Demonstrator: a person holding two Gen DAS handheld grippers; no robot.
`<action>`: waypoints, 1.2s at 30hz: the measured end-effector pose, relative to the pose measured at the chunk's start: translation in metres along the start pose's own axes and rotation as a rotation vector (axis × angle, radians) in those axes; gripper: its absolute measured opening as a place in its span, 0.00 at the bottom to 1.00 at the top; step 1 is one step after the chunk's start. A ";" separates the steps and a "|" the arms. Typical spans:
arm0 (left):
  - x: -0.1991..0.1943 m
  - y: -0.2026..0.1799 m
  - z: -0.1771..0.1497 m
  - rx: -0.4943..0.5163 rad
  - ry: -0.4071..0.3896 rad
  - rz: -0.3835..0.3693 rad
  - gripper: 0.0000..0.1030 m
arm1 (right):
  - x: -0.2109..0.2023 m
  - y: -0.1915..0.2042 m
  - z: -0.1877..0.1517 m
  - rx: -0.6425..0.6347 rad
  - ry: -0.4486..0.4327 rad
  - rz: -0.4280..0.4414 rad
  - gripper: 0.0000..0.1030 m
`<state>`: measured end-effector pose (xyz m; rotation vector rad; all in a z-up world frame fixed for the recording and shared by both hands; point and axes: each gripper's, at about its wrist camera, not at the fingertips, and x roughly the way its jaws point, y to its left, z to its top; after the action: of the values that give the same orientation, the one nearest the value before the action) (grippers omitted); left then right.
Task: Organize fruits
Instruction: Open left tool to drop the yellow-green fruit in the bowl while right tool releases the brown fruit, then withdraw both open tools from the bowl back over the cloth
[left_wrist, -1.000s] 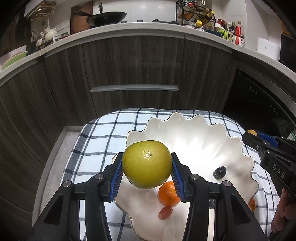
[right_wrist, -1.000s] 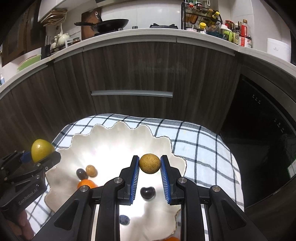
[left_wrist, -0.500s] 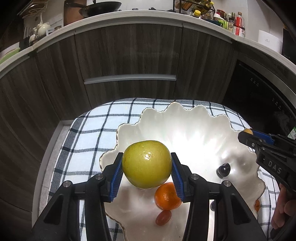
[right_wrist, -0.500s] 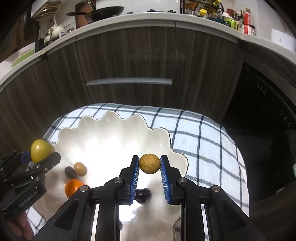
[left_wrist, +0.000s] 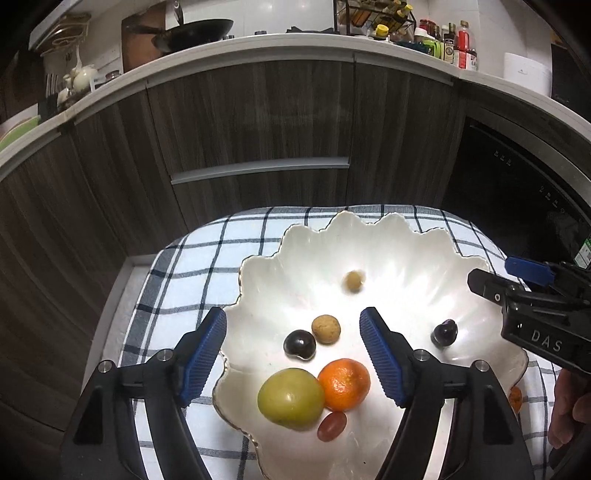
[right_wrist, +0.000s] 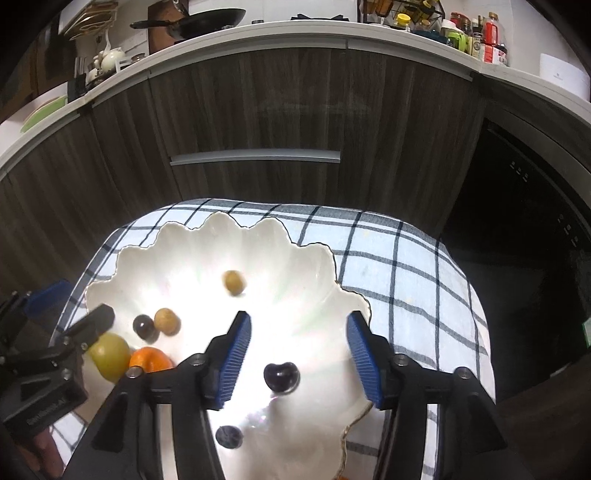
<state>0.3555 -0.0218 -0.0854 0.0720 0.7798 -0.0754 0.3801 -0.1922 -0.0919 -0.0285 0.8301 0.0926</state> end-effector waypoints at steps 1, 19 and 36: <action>-0.002 0.000 0.000 0.001 -0.002 0.001 0.78 | -0.002 -0.001 -0.001 0.005 -0.006 -0.007 0.63; -0.054 -0.006 -0.003 -0.012 -0.066 0.026 0.94 | -0.055 -0.005 -0.007 0.014 -0.076 -0.038 0.67; -0.103 -0.010 -0.018 -0.055 -0.103 0.042 0.98 | -0.103 -0.004 -0.024 0.031 -0.127 -0.033 0.76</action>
<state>0.2689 -0.0255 -0.0263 0.0319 0.6770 -0.0175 0.2934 -0.2051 -0.0323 -0.0069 0.7037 0.0495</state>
